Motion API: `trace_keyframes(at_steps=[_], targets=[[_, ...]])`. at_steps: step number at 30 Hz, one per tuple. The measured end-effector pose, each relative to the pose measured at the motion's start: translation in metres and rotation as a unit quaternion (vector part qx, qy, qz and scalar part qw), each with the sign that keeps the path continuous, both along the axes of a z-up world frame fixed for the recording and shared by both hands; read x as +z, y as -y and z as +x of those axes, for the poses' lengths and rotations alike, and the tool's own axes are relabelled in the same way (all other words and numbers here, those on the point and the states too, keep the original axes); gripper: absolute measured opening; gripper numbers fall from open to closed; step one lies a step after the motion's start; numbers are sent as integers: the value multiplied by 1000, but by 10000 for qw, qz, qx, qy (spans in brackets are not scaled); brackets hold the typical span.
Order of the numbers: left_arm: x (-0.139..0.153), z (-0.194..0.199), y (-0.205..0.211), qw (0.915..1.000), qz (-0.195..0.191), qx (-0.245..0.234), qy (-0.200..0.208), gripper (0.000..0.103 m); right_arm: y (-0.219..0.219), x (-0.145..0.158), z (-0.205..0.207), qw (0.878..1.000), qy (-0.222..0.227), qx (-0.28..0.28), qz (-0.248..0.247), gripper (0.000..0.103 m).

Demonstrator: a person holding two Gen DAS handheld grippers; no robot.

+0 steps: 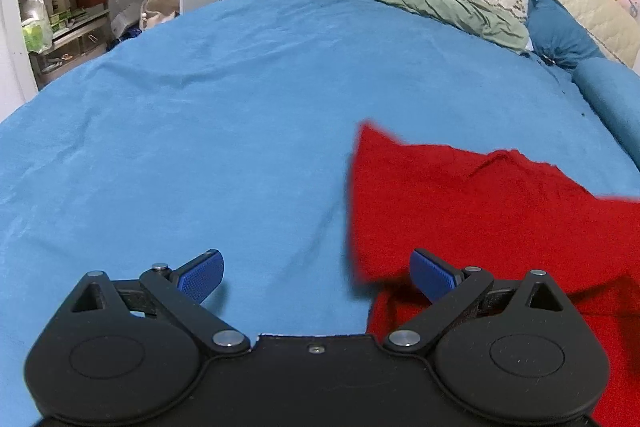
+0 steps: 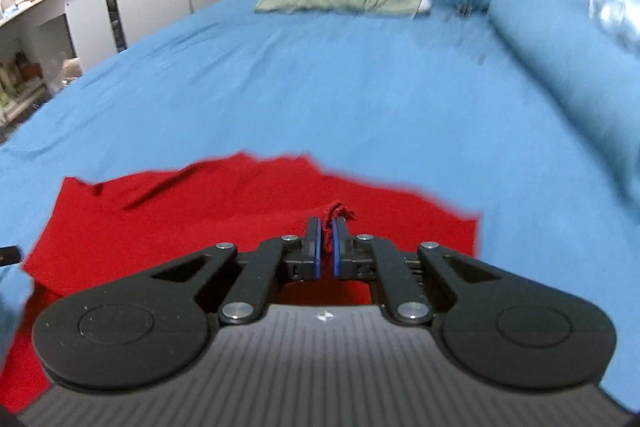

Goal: Fold small clothes

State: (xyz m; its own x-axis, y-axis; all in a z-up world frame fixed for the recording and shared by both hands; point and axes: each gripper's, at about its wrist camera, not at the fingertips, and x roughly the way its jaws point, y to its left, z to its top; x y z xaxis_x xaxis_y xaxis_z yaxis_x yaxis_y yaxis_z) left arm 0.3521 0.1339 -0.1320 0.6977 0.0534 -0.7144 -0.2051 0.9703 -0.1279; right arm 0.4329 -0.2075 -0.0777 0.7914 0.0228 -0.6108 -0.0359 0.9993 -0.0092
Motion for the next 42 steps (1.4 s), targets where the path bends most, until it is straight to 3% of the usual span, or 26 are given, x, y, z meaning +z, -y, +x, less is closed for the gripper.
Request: trace_keyframes(at_steps=[3, 6, 10, 13, 16, 18, 20, 21, 22, 25, 28, 31, 35, 37, 38, 39, 40, 42], targets=[[-10, 6, 7, 9987, -120, -438, -215, 101, 23, 7, 5, 9987, 86, -378, -318, 21], [-24, 14, 20, 9965, -138, -733, -368, 101, 48, -11, 9, 9962, -121, -732, -457, 21], [-30, 25, 38, 9956, 466, -789, -178, 100, 63, -43, 5, 9939, -385, -943, -433, 20], [-40, 27, 38, 9932, 900, -544, -489, 98, 71, -55, 5, 9928, -443, -1083, -256, 20], [-30, 21, 33, 9955, 707, -494, -382, 96, 73, -66, 8, 9920, -681, -1004, -354, 22], [-15, 16, 39, 9951, 653, -738, 16, 97, 73, -72, 6, 9914, -732, -946, -529, 27], [-3, 12, 47, 9925, 597, -990, 395, 101, 73, -70, -5, 9939, -497, -804, -573, 50], [1, 13, 51, 9904, 496, -1156, 574, 101, 70, -69, -9, 9956, -339, -702, -516, 69], [2, 15, 54, 9887, 406, -1285, 658, 101, 68, -68, -15, 9974, -180, -568, -400, 74], [-5, 29, 67, 9834, 153, -1652, 736, 101, 56, -72, -19, 9999, 4, -78, -110, 74], [-24, 40, 70, 9828, 23, -1765, 538, 101, 45, -79, -7, 9999, 34, 28, -123, 74], [-39, 46, 68, 9857, 18, -1677, 185, 101, 47, -83, 10, 9989, 190, -320, -270, 74], [-43, 50, 59, 9864, -136, -1632, 154, 101, 66, -91, 17, 9950, 221, -957, -177, 74], [-44, 52, 59, 9870, -167, -1589, 157, 101, 75, -97, 19, 9952, 107, -968, -32, 69], [-44, 52, 59, 9871, -155, -1586, 165, 101, 77, -98, 19, 9961, 58, -884, 21, 59], [-44, 54, 60, 9870, -133, -1594, 166, 101, 77, -97, 18, 9972, 61, -742, 64, 30], [-44, 55, 62, 9868, -99, -1610, 165, 101, 76, -95, 16, 9983, 84, -570, 39, 21], [-44, 53, 65, 9867, -78, -1610, 184, 101, 71, -88, 8, 9992, 274, -271, -93, 20]])
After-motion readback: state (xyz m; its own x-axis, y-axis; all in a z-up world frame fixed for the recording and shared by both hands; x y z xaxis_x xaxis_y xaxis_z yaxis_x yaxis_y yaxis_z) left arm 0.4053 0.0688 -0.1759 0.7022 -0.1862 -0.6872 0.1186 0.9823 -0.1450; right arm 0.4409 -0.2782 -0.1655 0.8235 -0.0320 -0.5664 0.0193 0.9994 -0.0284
